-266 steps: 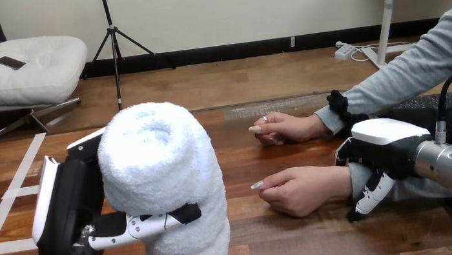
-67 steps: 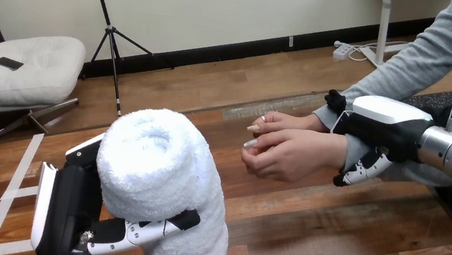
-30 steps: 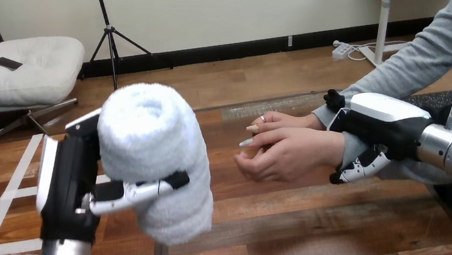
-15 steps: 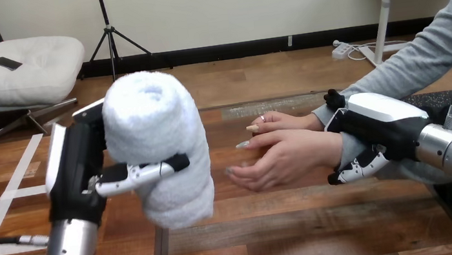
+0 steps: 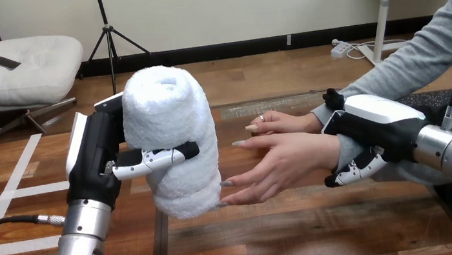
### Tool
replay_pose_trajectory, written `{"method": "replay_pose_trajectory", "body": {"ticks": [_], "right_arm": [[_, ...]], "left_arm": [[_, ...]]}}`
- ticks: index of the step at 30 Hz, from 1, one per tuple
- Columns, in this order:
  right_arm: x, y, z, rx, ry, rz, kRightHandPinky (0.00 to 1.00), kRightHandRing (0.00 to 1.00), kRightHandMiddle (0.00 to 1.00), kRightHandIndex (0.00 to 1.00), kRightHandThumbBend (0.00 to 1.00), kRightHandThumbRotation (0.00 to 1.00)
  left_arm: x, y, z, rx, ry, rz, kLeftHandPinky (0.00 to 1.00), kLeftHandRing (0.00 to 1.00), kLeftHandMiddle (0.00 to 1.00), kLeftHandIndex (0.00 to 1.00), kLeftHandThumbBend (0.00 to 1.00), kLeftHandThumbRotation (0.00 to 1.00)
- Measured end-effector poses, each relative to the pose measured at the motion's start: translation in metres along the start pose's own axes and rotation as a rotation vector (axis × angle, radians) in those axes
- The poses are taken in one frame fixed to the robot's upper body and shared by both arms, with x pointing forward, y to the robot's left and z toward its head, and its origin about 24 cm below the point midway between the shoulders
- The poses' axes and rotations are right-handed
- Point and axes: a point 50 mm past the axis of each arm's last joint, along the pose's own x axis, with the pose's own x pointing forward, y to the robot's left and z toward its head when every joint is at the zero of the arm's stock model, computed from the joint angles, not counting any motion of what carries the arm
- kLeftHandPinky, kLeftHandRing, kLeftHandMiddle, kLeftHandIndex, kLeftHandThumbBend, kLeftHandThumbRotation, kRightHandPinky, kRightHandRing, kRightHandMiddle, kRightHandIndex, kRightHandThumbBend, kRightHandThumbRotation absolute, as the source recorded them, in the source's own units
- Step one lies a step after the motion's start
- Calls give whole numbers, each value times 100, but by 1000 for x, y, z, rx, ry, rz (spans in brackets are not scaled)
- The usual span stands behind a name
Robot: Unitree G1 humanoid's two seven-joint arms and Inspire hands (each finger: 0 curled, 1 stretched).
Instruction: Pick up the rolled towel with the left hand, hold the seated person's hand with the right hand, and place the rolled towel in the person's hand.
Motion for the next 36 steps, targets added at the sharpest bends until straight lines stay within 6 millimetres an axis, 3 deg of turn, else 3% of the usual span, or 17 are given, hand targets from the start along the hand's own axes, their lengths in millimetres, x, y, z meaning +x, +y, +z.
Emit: {"method": "replay_pose_trajectory", "body": {"ticks": [22, 36], "right_arm": [[-2, 6, -1, 5, -4, 18, 18, 21, 27, 27, 57, 10], [-2, 7, 3, 7, -24, 17, 18, 21, 27, 27, 57, 11]], "left_arm": [[10, -17, -22, -3, 129, 32, 33, 36, 40, 39, 65, 0], [15, -31, -25, 3, 153, 2, 34, 37, 40, 40, 64, 0]]}}
